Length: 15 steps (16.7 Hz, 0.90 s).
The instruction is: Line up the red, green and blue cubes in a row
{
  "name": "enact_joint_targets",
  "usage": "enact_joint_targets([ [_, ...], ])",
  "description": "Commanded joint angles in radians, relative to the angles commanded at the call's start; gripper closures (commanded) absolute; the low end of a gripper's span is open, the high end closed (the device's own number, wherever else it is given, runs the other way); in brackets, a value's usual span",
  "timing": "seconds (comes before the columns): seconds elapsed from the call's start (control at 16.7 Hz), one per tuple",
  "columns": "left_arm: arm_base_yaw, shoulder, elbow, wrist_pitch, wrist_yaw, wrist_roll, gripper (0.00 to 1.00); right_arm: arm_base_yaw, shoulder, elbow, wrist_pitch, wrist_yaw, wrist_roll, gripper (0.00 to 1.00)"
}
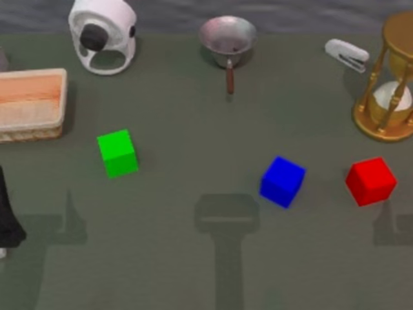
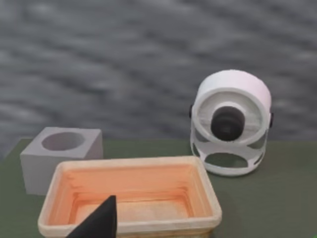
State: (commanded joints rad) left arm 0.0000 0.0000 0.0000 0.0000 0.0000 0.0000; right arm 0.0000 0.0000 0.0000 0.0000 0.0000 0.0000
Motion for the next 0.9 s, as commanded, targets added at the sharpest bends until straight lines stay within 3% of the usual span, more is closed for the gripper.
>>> enact_joint_targets([
  [0.42, 0.000, 0.000, 0.000, 0.000, 0.000, 0.000, 0.00, 0.016, 0.156, 0.145, -0.098, 0.003, -0.007, 0.00],
  [0.9, 0.000, 0.000, 0.000, 0.000, 0.000, 0.000, 0.00, 0.093, 0.896, 0.675, -0.475, -0.001, -0.040, 0.00],
])
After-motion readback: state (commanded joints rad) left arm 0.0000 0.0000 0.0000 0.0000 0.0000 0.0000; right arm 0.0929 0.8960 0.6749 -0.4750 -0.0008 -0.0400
